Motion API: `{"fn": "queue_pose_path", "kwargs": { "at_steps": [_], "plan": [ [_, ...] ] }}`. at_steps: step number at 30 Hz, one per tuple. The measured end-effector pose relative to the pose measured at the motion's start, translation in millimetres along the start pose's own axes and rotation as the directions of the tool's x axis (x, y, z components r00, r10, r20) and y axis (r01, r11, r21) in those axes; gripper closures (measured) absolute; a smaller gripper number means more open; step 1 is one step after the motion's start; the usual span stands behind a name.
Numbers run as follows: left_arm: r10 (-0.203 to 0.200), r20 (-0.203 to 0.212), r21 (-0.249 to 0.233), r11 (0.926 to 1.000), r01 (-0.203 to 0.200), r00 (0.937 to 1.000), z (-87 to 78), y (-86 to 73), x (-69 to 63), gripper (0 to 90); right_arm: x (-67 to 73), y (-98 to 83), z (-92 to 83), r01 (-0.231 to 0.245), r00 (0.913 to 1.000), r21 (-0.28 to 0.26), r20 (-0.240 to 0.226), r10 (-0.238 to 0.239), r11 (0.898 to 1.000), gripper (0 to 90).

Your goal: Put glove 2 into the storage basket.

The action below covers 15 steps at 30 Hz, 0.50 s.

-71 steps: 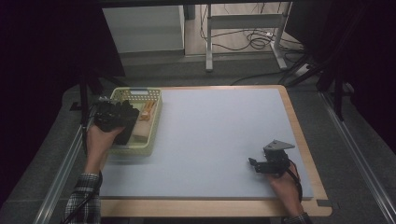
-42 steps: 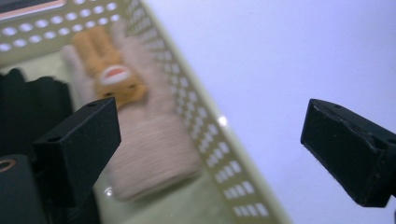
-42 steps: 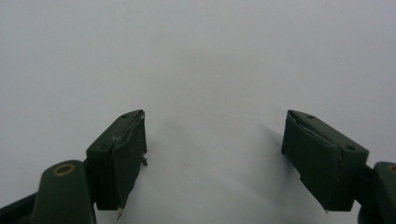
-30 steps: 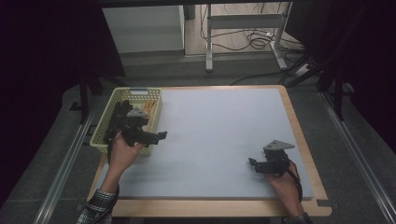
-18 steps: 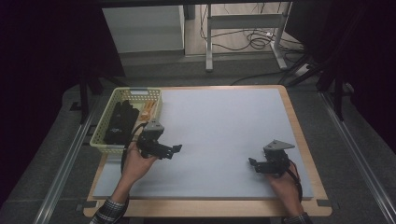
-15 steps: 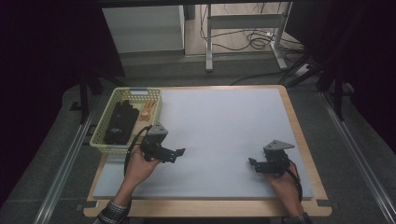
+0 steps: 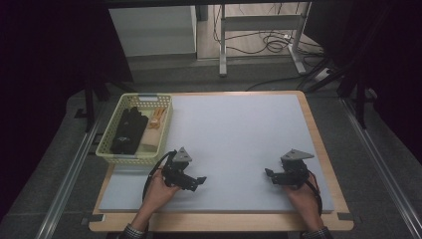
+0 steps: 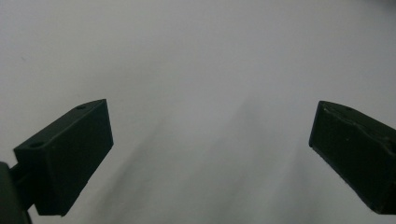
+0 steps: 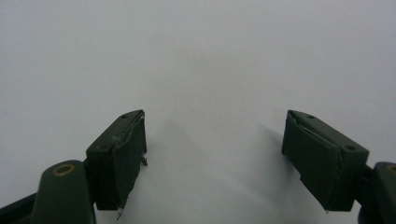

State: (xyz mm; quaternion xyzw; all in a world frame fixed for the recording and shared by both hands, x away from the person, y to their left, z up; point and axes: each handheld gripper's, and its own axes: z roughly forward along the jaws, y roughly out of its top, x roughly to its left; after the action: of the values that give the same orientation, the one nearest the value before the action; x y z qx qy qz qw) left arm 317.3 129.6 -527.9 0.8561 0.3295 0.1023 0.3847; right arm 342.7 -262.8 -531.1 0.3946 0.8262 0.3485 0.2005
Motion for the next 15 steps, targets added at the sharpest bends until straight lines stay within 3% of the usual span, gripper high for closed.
{"fn": "queue_pose_path", "kwargs": {
  "at_steps": [3,6,15],
  "plan": [
    [-0.005,-0.002,0.011,0.9999,0.005,1.0000,5.9,-7.5,-0.1,0.4,0.0,0.0,0.0,0.000,1.0000,0.000,0.000,0.000,1.000,21.7],
    [0.040,-0.022,0.058,0.9976,-0.039,0.9989,14.6,-14.6,-2.0,0.6,-0.1,0.0,0.0,0.000,1.0000,0.000,0.000,0.000,1.000,21.7],
    [0.035,-0.030,0.059,0.9977,-0.033,0.9990,14.9,-14.5,-3.6,0.0,0.1,-0.2,0.0,0.001,1.0000,0.000,0.001,-0.001,1.000,21.6]
  ]
}}
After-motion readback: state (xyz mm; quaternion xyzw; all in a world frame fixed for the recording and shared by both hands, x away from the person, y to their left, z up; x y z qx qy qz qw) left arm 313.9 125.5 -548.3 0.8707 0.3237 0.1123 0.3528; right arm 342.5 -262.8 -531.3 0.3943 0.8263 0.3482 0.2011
